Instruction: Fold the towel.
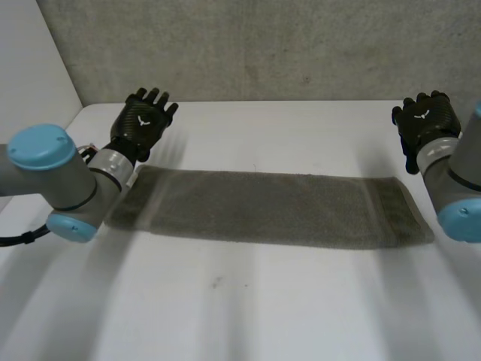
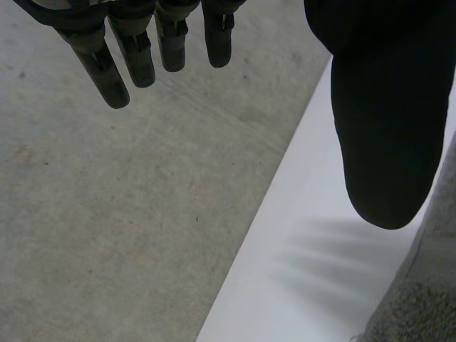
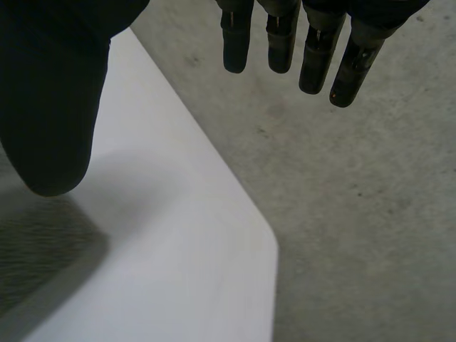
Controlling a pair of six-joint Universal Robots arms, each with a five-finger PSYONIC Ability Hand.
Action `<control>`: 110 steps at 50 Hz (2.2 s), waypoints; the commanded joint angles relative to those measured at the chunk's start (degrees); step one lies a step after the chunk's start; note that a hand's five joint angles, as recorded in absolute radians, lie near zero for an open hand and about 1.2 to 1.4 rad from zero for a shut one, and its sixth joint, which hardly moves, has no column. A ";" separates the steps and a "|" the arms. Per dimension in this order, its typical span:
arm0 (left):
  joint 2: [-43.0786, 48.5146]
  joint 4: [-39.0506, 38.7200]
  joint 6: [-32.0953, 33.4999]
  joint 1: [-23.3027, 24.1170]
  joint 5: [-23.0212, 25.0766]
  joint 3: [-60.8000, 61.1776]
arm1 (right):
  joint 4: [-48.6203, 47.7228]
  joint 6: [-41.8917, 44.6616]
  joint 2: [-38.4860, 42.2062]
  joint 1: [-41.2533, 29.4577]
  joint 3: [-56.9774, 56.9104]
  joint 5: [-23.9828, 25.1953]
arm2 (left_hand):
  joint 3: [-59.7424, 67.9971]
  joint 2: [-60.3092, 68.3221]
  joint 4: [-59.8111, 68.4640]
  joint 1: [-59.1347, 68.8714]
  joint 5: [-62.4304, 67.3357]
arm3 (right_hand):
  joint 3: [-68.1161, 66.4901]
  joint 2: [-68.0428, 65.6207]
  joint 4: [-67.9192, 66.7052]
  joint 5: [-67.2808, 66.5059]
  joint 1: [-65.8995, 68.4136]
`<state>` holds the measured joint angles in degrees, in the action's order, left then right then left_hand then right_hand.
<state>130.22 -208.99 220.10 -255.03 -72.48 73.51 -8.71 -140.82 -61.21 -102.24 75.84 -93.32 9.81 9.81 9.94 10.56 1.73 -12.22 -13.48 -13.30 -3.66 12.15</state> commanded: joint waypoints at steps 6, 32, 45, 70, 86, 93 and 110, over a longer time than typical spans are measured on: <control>-16.56 5.94 -24.85 -1.35 -0.03 13.23 | 10.20 -8.23 -10.68 8.27 16.69 14.20 | 0.19 0.19 0.06 -0.56 -1.73 | 2.22 3.48 3.30 3.66 -2.15; -28.80 19.49 -42.21 -6.19 0.32 23.78 | 0.01 -2.27 -3.22 16.19 25.77 21.86 | 0.19 0.19 0.06 -0.56 -1.73 | -43.19 -41.93 -42.11 -41.75 43.26; -28.88 19.41 -42.21 -6.19 0.32 24.66 | -2.19 4.75 -5.14 24.79 24.10 17.04 | 0.19 0.19 0.06 -0.56 -1.73 | -67.78 -66.52 -66.70 -66.34 67.85; -34.07 19.05 -42.21 -6.54 0.32 26.69 | -2.62 2.66 -11.14 -5.11 10.04 14.65 | 0.19 0.19 0.06 -0.56 -1.73 | -67.78 -66.52 -66.70 -66.34 67.85; -32.32 14.41 -42.12 -5.57 0.15 27.04 | -5.70 2.31 12.87 -33.29 -0.78 13.60 | 0.19 0.19 0.06 -0.56 -1.73 | -47.99 -46.73 -46.91 -46.55 48.06; -28.02 12.64 -42.12 -4.08 -0.11 26.16 | -2.29 1.08 8.93 -31.80 1.76 6.15 | 0.19 0.19 0.06 -0.56 -1.73 | 2.22 3.48 3.30 3.66 -2.15; -22.03 12.46 -39.84 4.18 -3.89 22.73 | -0.15 -11.58 -7.70 -1.14 30.49 19.04 | 0.19 0.19 0.06 -0.56 -1.73 | -5.71 -4.45 -4.63 -4.27 5.78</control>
<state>107.92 -196.52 178.52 -252.35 -75.81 96.31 -5.61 -151.96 -67.13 -112.95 97.04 -81.21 9.55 9.48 9.65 10.12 1.63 -12.10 -13.30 -13.27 -3.64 12.06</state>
